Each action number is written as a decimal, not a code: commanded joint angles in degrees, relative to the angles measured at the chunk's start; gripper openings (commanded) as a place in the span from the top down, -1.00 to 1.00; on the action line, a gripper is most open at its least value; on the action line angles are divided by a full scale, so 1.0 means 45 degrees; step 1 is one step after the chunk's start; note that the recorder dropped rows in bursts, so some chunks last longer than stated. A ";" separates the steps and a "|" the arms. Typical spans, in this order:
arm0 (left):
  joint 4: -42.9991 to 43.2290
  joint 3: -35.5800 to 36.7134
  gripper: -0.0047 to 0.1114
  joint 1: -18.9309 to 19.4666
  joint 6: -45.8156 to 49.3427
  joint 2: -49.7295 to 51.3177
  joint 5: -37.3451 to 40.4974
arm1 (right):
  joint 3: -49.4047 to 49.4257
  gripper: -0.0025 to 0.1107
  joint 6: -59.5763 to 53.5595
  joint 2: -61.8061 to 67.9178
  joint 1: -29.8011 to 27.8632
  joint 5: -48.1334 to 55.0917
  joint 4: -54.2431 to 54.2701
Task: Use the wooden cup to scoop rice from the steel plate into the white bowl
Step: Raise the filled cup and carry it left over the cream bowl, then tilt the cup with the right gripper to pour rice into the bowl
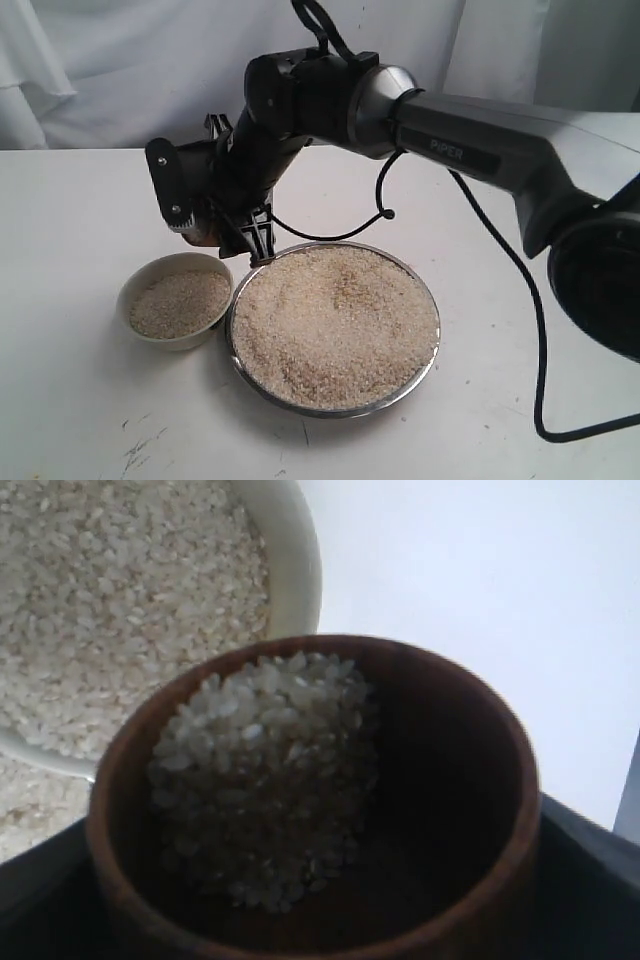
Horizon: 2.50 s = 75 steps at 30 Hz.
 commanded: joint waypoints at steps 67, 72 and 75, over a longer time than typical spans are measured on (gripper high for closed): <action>-0.0009 0.0057 0.92 -0.0020 -0.0040 -0.0064 -0.0080 | -0.0122 0.96 0.3271 0.1079 0.3766 0.0022 -1.4738; -0.0009 0.0057 0.92 -0.0020 -0.0040 -0.0064 -0.0080 | -0.0122 0.96 0.3427 0.1079 0.3792 0.0207 -1.5540; -0.0009 0.0057 0.92 -0.0020 -0.0040 -0.0064 -0.0080 | -0.0122 0.96 0.3597 0.1079 0.3876 0.0328 -1.5909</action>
